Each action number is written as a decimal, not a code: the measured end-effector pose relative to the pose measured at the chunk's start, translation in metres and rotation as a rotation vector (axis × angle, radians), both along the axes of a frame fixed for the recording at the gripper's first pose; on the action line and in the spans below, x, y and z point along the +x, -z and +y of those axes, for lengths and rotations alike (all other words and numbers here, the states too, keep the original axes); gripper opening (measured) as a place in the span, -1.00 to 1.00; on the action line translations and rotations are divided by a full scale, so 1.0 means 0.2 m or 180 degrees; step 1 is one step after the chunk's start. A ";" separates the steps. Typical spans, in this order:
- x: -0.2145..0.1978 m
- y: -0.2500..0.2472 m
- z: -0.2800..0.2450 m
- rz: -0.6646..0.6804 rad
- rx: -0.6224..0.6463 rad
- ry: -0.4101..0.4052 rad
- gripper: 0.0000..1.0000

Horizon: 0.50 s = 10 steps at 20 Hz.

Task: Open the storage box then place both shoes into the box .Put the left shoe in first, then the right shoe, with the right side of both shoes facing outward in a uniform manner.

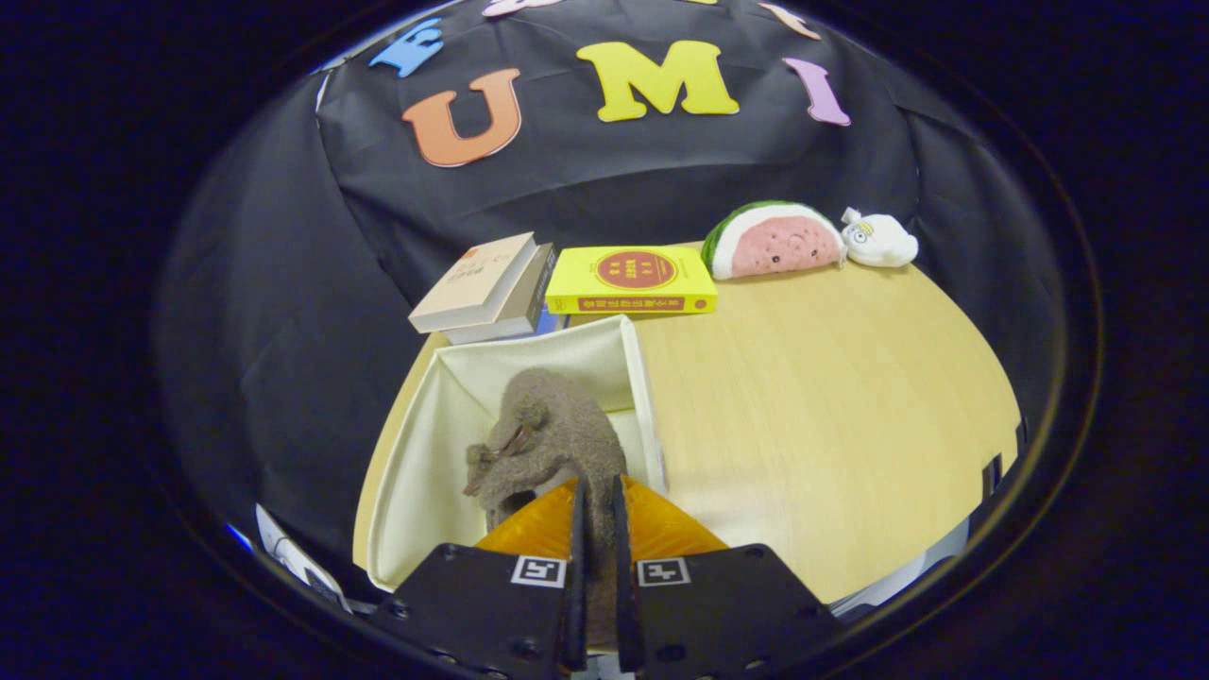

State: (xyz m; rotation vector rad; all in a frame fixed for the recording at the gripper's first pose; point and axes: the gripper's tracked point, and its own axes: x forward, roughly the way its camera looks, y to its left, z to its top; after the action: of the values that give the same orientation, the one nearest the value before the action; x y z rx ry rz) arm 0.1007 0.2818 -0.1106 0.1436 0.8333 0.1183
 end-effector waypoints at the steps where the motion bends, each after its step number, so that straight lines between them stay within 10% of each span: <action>1: 0.00 -0.01 0.01 -0.0049 0.0006 -0.0026 -0.71; 10: -0.15 -0.26 -0.08 -0.0953 -0.0258 -0.0253 0.24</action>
State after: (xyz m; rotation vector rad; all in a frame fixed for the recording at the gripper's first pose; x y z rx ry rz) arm 0.0712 0.2657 -0.0577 0.0152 0.5439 0.1759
